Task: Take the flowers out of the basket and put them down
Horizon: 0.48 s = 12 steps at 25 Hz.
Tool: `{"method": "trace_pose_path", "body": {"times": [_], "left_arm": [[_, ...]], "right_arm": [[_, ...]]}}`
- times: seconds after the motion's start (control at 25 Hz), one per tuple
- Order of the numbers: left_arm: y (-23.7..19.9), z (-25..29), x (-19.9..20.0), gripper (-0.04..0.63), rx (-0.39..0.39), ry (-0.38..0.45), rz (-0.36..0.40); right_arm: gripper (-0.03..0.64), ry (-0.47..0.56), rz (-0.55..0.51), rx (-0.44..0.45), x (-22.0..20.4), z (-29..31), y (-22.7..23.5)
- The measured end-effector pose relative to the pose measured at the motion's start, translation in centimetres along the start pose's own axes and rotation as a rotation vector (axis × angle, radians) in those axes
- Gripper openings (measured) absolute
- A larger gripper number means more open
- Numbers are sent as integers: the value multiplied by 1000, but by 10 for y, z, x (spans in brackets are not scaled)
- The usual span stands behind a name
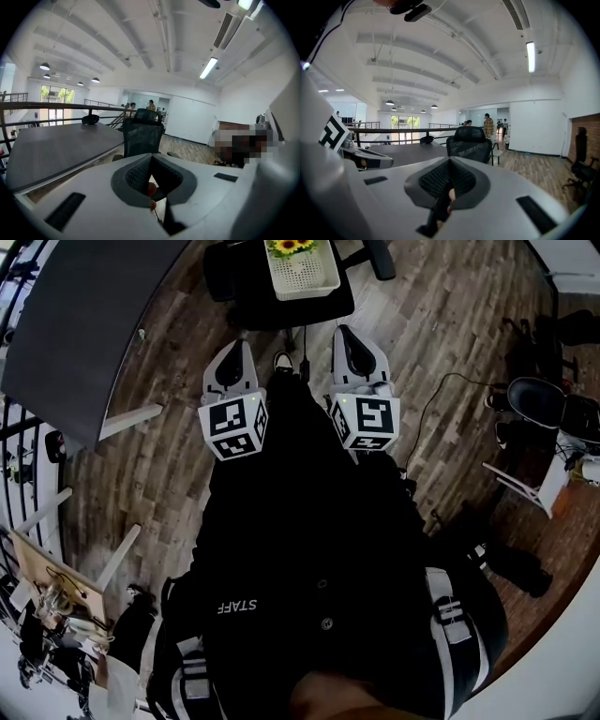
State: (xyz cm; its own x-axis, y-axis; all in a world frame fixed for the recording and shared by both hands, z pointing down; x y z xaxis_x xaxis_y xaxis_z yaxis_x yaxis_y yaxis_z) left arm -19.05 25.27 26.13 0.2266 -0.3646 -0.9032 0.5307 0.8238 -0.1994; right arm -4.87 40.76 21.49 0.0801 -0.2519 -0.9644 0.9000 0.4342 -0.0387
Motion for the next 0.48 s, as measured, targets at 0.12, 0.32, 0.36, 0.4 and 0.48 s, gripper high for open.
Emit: {"method": "trace_pose_path", "body": {"times": [0.12, 0.32, 0.36, 0.4, 0.48], "left_arm": [[5, 40, 11, -3, 3, -14, 18], [13, 114, 37, -3, 4, -37, 49], [16, 128, 42, -2, 6, -38, 60], [19, 141, 47, -3, 8, -36, 76], [25, 162, 54, -3, 8, -33, 99]], "right_arm": [[12, -17, 12, 3, 0, 37, 29], [13, -34, 28, 20, 9, 106, 74], [12, -35, 27, 26, 11, 119, 82], [12, -32, 26, 33, 13, 131, 89], [12, -13, 21, 58, 18, 151, 98]]}}
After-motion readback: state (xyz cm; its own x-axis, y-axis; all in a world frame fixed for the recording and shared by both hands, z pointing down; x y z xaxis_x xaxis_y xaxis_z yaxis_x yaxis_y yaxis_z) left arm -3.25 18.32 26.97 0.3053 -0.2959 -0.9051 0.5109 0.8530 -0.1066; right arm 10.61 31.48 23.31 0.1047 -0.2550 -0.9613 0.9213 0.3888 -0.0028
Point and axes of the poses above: the fingertips, and each gripper's own axes: z forward along the fingers, y to its right, x out of its top, the point moved 8 cm from there along -z, backward along the fingers, and after that the axes turned 4 degrees about x, right-handed, at the moved point
